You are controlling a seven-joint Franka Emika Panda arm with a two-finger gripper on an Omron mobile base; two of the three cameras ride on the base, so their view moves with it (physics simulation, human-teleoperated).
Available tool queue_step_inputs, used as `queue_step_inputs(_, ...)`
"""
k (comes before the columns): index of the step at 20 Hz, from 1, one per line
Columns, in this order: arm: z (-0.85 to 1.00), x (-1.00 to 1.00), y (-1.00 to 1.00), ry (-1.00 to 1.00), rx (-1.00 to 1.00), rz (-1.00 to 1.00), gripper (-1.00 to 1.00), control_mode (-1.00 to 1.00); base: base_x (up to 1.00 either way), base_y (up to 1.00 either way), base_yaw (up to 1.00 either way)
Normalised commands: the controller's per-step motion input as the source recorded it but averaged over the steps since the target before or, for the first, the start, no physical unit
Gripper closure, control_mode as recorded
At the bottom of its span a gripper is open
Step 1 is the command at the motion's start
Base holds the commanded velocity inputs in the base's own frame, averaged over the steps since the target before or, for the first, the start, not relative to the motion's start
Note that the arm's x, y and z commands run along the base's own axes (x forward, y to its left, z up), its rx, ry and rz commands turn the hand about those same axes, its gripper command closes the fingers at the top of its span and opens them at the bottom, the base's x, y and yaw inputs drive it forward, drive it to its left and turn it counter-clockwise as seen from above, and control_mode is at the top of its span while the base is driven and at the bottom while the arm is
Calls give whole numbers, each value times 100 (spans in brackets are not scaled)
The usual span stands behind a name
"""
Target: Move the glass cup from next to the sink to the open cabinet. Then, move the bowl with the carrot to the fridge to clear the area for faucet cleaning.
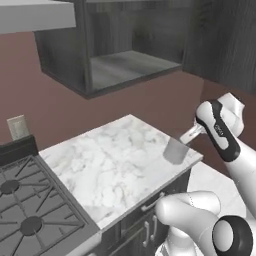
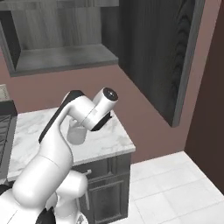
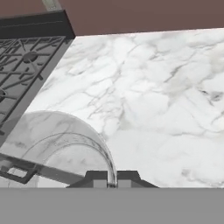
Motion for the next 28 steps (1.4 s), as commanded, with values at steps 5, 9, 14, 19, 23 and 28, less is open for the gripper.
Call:
queue_step_inputs(5, 0, 0, 0, 0, 0, 0, 100, 100, 74, -13, 37)
queue_step_inputs(9, 0, 0, 0, 0, 0, 0, 100, 100, 78, -2, 9)
queue_step_inputs(14, 0, 0, 0, 0, 0, 0, 100, 100, 90, -2, 4)
queue_step_inputs(19, 0, 0, 0, 0, 0, 0, 100, 100, 100, 15, -1)
queue_step_inputs(23, 0, 47, 8, 0, 0, -6, 100, -100, 50, 20, -3)
queue_step_inputs(28, 47, 8, -2, -2, 10, -21, 100, -100, 0, 0, 0)
